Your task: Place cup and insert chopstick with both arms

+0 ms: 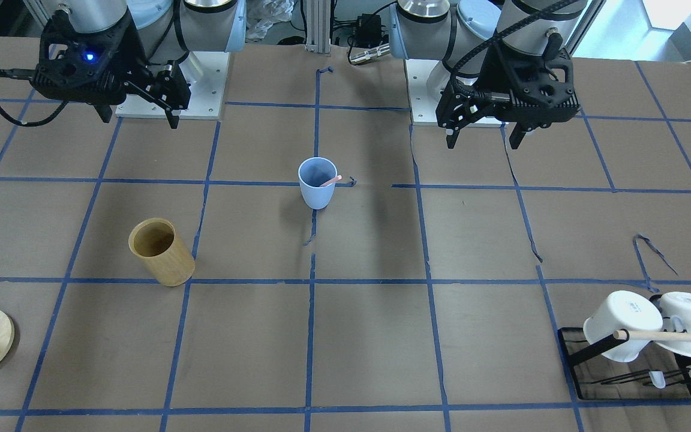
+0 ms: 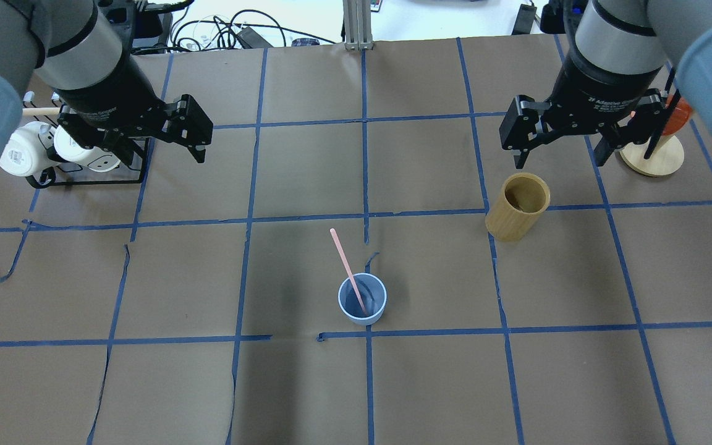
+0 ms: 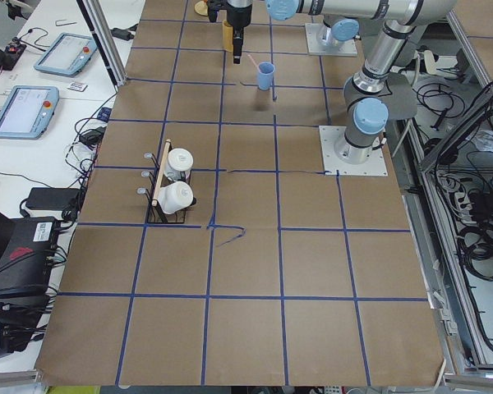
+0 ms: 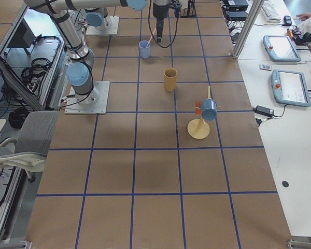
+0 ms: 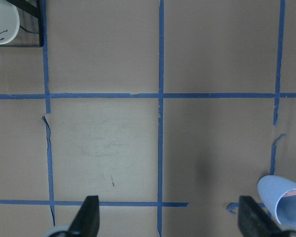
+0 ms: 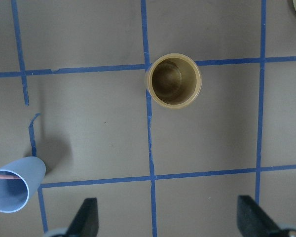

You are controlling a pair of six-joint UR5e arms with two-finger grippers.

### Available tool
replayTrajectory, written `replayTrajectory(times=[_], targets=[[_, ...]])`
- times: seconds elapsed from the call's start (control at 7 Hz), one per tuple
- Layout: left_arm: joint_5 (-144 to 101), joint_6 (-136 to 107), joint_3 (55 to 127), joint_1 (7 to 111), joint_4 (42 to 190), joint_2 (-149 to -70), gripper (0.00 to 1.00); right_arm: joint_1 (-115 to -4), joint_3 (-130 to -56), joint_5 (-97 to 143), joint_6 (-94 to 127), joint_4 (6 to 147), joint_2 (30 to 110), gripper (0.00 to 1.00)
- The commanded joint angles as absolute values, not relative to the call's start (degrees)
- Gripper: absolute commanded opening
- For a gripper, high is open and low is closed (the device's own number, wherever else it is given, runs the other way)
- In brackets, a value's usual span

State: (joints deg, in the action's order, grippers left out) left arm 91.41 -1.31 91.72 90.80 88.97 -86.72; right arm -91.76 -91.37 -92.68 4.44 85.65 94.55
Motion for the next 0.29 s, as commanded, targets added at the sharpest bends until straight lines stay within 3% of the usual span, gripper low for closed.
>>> replayTrajectory(times=[0.0, 0.14], targets=[[91.49, -1.32, 91.76, 90.7, 88.95, -86.75, 1.0, -91.84, -91.23, -90.29, 4.57, 85.44, 94.66, 1.0], [91.41, -1.23, 91.84, 90.79, 88.95, -86.66, 1.0, -91.76, -91.49, -90.44, 4.48, 85.43, 94.57, 1.0]])
